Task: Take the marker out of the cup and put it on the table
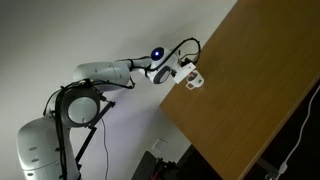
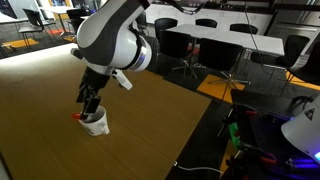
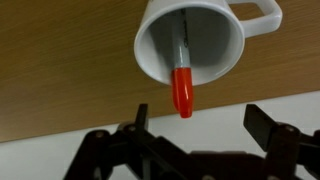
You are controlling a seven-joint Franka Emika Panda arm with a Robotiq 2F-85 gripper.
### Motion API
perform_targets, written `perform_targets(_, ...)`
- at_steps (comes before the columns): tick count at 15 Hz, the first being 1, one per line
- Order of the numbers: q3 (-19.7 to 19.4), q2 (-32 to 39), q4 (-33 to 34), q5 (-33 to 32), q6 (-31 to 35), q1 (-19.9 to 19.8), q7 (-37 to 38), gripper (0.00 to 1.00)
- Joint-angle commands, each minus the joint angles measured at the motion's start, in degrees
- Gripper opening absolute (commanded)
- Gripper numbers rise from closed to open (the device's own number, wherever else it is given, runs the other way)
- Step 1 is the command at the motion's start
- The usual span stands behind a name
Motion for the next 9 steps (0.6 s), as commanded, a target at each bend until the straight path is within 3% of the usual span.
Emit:
perform_targets(1,3.09,2.78,3.07,-5.07,0.26,-2.57,4.1,0.85)
perform_targets(3,4.05,3.79,3.86,-7.64,-0.04,-3.37,5.69,0.7)
perform_targets(9,6.28,6.11,5.25,-13.07,-0.25,-4.81,8.84,0.57)
